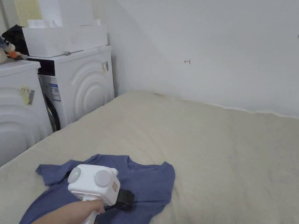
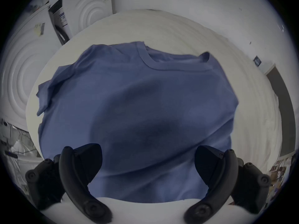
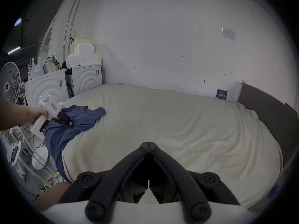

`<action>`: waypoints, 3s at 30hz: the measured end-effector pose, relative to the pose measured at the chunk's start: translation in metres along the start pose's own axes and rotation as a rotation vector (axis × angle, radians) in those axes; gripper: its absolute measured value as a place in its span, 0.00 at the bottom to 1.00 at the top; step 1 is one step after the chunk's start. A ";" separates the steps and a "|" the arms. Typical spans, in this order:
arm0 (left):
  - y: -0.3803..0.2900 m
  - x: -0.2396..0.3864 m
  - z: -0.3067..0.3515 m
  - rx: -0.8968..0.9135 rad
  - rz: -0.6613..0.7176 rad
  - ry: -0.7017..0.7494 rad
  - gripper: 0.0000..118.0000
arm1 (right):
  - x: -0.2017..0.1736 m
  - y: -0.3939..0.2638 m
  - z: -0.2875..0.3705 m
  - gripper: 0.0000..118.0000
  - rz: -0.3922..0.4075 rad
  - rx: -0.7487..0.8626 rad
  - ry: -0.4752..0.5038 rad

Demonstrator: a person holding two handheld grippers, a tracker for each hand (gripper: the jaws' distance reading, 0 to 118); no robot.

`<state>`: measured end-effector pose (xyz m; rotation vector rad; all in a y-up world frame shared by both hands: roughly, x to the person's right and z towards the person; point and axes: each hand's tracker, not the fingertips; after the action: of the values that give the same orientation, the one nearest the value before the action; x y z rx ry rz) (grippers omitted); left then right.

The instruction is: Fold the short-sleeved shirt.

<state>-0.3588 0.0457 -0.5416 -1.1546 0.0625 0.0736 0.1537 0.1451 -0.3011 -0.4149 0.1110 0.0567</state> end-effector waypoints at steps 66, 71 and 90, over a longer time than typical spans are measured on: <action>-0.034 0.530 0.086 -0.108 -0.595 -0.531 0.05 | 0.162 -0.036 0.097 0.00 -0.382 0.065 -0.240; -0.060 0.549 0.030 -0.217 -0.580 -0.380 0.63 | 0.179 -0.056 0.097 0.00 -0.402 0.023 -0.269; -0.096 0.524 0.043 -0.049 -0.426 -0.557 0.96 | 0.187 -0.062 0.096 0.00 -0.456 0.005 -0.239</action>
<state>0.1722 0.0601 -0.4830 -1.1401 -0.6789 0.0166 0.3534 0.1333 -0.2108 -0.4171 -0.2204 -0.3425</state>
